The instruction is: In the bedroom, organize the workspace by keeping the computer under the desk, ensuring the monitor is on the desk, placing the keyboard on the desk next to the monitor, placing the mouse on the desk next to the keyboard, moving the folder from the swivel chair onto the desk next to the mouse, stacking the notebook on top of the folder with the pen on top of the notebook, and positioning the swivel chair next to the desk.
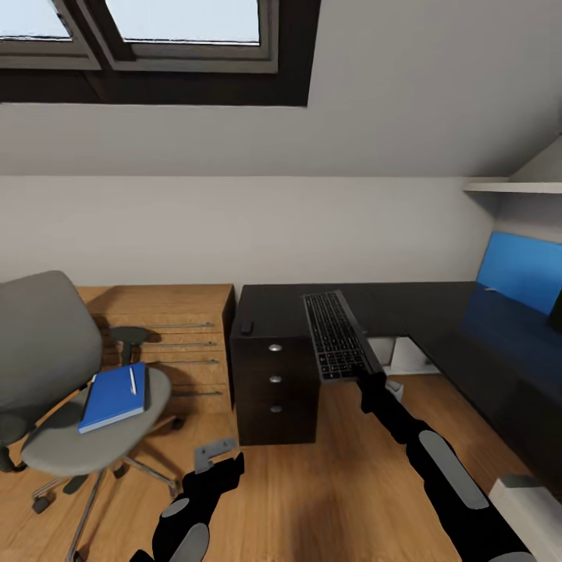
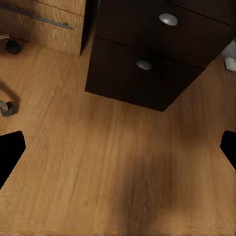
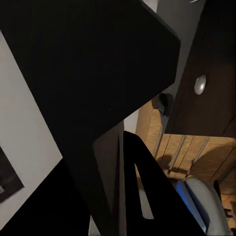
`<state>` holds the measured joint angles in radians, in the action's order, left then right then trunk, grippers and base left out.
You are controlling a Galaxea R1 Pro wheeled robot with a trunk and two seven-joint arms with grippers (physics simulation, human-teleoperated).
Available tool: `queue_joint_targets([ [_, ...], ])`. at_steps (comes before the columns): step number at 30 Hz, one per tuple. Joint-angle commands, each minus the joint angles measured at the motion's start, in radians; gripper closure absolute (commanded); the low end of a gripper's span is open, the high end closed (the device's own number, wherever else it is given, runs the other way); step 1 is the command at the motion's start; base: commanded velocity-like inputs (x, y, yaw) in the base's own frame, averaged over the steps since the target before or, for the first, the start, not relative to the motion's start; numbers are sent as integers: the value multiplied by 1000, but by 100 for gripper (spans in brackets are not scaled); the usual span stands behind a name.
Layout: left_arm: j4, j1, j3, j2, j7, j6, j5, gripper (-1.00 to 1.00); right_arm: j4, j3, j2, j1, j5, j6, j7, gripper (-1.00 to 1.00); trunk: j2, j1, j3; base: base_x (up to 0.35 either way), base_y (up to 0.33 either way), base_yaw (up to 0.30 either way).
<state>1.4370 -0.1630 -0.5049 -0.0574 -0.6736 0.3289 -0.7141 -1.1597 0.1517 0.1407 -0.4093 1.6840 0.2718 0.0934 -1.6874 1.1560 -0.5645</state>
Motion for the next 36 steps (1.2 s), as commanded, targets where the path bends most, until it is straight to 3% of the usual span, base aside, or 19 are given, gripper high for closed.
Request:
queue_joint_targets([
  [1, 1, -1, -2, -1, -8, 2, -5, -100, 0, 2, 1, -1, 12, 1, 7, 100, -1, -1, -1, -266, -234, 0],
  [11, -4, -1, -4, 0, -11, 2, -4, -100, 0, 3, 0, -1, 12, 0, 2, 100, -1, -1, -1, -85, -314, 0],
  [14, -5, -1, -31, -2, -15, 2, -3, -100, 0, 3, 0, -1, 12, 0, 2, 100, -1, -1, -1, -2, -346, 0],
  [20, -7, -1, -45, -2, -16, 2, -4, -100, 0, 3, 0, -1, 11, 0, 1, 100, -1, -1, -1, -77, -324, 0],
  [36, -7, -1, -43, -2, -12, 2, -4, -100, -1, 3, 1, -1, 11, 0, 1, 100, 111, -62, 49, -217, -148, 0],
])
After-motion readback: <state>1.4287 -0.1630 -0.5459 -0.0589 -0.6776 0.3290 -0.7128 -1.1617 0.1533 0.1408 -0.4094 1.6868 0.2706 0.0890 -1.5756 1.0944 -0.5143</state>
